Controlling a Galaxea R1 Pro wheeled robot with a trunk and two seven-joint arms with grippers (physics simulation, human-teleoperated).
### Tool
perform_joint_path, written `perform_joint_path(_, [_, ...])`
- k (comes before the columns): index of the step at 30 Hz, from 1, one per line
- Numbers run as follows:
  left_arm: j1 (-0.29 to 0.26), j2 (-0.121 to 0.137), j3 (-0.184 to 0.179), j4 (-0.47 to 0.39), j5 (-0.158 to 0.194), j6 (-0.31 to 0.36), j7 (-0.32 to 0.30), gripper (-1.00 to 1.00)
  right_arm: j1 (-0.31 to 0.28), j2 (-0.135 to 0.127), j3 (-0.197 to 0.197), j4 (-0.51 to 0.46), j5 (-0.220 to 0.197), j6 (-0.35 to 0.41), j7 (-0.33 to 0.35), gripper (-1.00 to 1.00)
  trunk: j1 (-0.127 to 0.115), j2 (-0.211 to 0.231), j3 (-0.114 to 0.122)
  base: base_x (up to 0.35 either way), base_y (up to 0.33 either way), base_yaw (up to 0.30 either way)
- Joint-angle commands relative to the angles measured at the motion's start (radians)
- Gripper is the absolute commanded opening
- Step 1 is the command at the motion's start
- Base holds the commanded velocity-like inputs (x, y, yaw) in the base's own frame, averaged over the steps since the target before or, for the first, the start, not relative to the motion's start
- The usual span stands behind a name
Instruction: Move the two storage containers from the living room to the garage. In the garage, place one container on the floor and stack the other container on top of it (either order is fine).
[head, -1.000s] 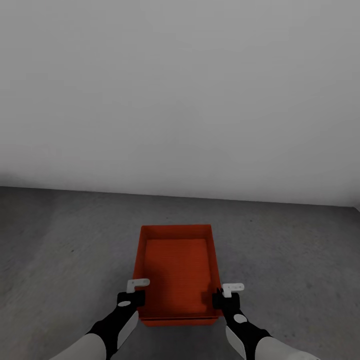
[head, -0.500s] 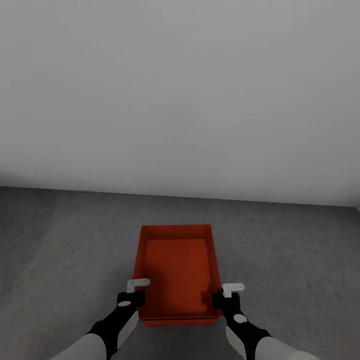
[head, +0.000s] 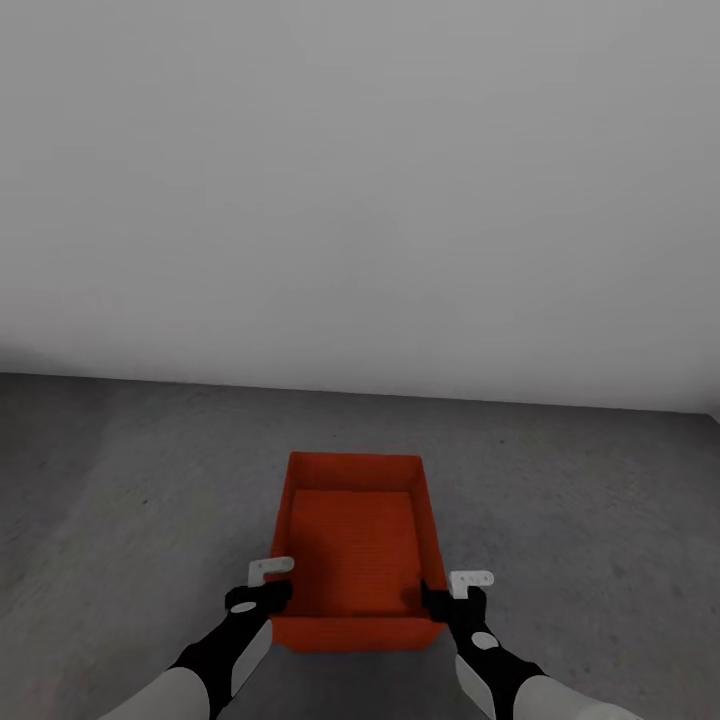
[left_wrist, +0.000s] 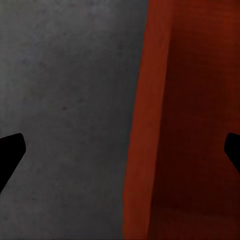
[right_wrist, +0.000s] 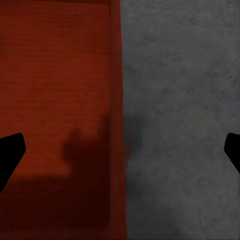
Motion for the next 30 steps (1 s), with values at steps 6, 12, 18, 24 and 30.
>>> perform_joint_path(6, [-0.001,0.001,-0.009,-0.004,0.008,0.004,0.008,1.0,-0.001,-0.001,0.009,0.001,-0.008,-0.003,-0.004,1.0,0.0,0.0,-0.001,0.0,0.0,0.0])
perform_joint_path(12, [-0.001,0.001,-0.008,-0.004,0.008,0.004,0.008,1.0,-0.001,-0.001,0.009,0.001,-0.008,-0.003,-0.004,1.0,0.0,0.0,-0.001,0.0,0.0,0.0])
perform_joint_path(18, [-0.001,0.0,-0.007,-0.004,0.008,0.004,0.008,1.0,-0.001,0.0,0.009,0.001,-0.008,-0.003,-0.004,1.0,0.0,0.0,-0.001,0.0,0.0,0.0])
perform_joint_path(24, [-0.001,0.0,-0.007,-0.004,0.008,0.004,0.008,1.0,-0.001,0.0,0.009,0.001,-0.008,-0.003,-0.004,1.0,-0.008,0.014,0.006,0.0,0.0,0.0])
perform_joint_path(30, [-0.001,0.001,-0.007,-0.004,0.008,0.004,0.008,1.0,-0.001,0.0,0.009,0.001,-0.008,-0.003,-0.004,1.0,-0.031,0.056,0.024,0.0,0.0,0.0])
